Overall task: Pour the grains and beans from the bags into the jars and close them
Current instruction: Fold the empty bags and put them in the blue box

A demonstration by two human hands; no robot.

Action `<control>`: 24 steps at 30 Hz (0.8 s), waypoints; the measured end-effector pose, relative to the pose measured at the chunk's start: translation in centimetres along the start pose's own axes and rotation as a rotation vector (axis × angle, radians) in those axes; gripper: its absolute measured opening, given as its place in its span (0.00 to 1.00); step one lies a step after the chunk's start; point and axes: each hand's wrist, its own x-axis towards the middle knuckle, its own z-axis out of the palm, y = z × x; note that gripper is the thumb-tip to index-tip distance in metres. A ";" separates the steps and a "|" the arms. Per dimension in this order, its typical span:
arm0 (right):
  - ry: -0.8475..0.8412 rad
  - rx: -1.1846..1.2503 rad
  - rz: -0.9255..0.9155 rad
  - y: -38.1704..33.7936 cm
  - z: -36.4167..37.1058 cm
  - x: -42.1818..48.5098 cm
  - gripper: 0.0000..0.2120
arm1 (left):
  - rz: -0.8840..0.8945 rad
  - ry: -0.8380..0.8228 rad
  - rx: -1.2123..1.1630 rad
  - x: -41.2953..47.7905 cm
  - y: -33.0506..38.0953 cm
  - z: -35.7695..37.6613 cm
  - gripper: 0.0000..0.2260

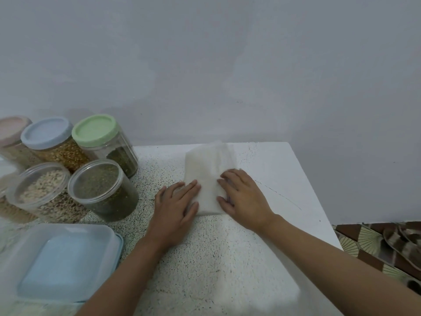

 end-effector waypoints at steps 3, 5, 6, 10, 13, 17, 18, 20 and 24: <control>0.024 -0.051 0.034 -0.3 0.1 0.0 0.20 | -0.005 0.040 -0.034 0.3 0.2 0.0 0.28; -0.003 -0.008 0.078 -0.5 -0.1 -0.3 0.20 | -0.001 0.051 0.009 0.3 1.2 -0.2 0.29; -0.028 0.011 0.099 -0.5 -0.3 -0.2 0.21 | 0.019 0.064 0.056 0.5 1.7 -0.6 0.28; -0.144 0.079 0.210 -0.2 -1.6 0.9 0.20 | 0.091 0.072 0.126 3.2 3.0 -1.8 0.21; -0.103 0.175 0.343 -0.8 -2.2 2.1 0.15 | 0.031 -0.092 0.203 4.6 2.6 -1.0 0.30; -0.146 0.037 0.455 -1.5 -2.3 4.9 0.12 | 0.012 -0.198 0.221 4.4 1.9 0.5 0.30; -0.134 -0.043 0.394 -1.5 -2.0 5.5 0.08 | 0.018 -0.203 0.224 4.6 1.9 0.3 0.29; -0.115 -0.119 0.269 -1.8 -1.2 6.0 0.08 | 0.030 -0.199 0.234 5.4 1.9 -0.5 0.28; -0.259 -0.052 0.220 -1.9 0.4 6.2 0.24 | 0.004 -0.117 0.204 8.2 2.2 -1.7 0.18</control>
